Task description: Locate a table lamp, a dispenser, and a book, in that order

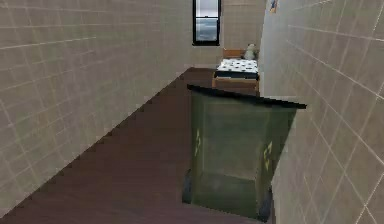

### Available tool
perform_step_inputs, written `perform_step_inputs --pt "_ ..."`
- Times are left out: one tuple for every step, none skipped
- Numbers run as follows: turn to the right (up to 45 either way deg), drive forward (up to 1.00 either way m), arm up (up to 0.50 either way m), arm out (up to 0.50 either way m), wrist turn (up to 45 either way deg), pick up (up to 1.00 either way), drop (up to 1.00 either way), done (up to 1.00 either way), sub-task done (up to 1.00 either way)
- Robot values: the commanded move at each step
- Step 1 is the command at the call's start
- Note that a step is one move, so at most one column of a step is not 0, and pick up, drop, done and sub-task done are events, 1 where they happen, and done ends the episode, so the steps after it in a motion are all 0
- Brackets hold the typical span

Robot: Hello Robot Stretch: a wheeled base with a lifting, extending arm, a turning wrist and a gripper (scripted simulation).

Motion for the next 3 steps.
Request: perform_step_inputs --pt "-45.0 0.00 0.00 0.00 0.0 0.00 0.00 0.00 0.00" --pt "-30.0 0.00 0.00 0.00 0.0 0.00 0.00 0.00 0.00" --pt "0.0 0.20 0.00 0.00 0.0 0.00 0.00 0.00 0.00"
